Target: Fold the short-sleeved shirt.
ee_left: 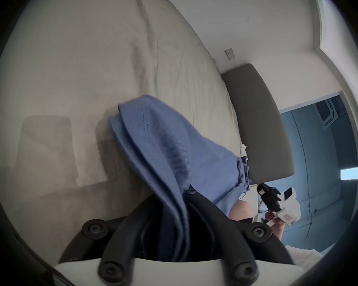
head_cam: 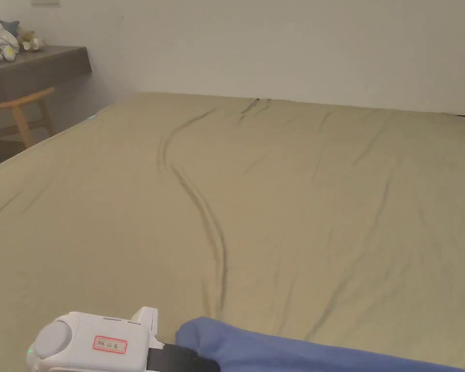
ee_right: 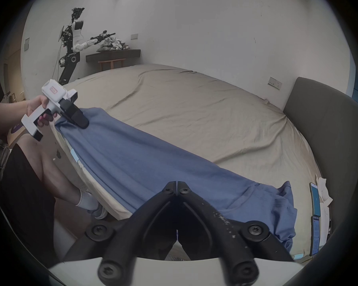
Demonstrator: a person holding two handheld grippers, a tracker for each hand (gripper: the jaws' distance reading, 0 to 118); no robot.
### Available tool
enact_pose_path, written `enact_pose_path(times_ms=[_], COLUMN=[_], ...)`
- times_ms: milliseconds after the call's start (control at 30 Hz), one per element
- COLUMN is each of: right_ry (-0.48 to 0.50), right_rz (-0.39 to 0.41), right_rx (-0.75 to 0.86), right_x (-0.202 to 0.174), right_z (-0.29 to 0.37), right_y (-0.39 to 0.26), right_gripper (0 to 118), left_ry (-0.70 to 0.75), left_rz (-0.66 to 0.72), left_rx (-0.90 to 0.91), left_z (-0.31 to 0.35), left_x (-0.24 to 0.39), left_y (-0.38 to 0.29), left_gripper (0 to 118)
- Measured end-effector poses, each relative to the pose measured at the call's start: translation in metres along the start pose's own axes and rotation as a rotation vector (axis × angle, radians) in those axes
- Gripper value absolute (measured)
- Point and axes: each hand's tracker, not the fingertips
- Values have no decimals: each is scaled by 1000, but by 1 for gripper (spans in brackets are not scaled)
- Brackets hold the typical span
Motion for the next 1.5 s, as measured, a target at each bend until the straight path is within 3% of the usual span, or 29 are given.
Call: enact_pose_path(times_ms=[67,233,433,533,933,1200,1267,1300,1367,1400,1433,1500], right_ry=[-1,3,39,53,148,169,163,159,144,137,130,118], right_rz=[6,16,47,60,111,119,113,108,99,95,91,87], right_rx=[3,30,67,68,126,176,180,180,172,167,158,141], right_x=[2,6,1,-2,-10,-4,-1,1,6,9,12,18], right_z=[2,0,1,0,0,20,25,29,33,34,36,37], right_y=[1,4,8,6,14,10,4,2,-5,-9,-11,-17], right_gripper=[1,1,1,1,1,1,1,1,1,1,1,1], left_ry=[-35,40,336,477,607,594,630,637,651,643,625,453], left_rz=[59,-38,-37,27,-213,-231,-290,-282,-291,-293,-287,-276], left_rx=[59,78,82,82,-40,-214,-210,-197,-185,-184,-202,-149], left_z=[18,54,99,99,17,-94,-118,-128,-145,-148,-148,-123], left_x=[7,37,16,22,181,199,200,199,199,201,208,229], left_y=[10,34,65,66,50,23,17,14,8,8,8,8], left_gripper=[5,5,5,5,5,5,7,15,78,104,112,97])
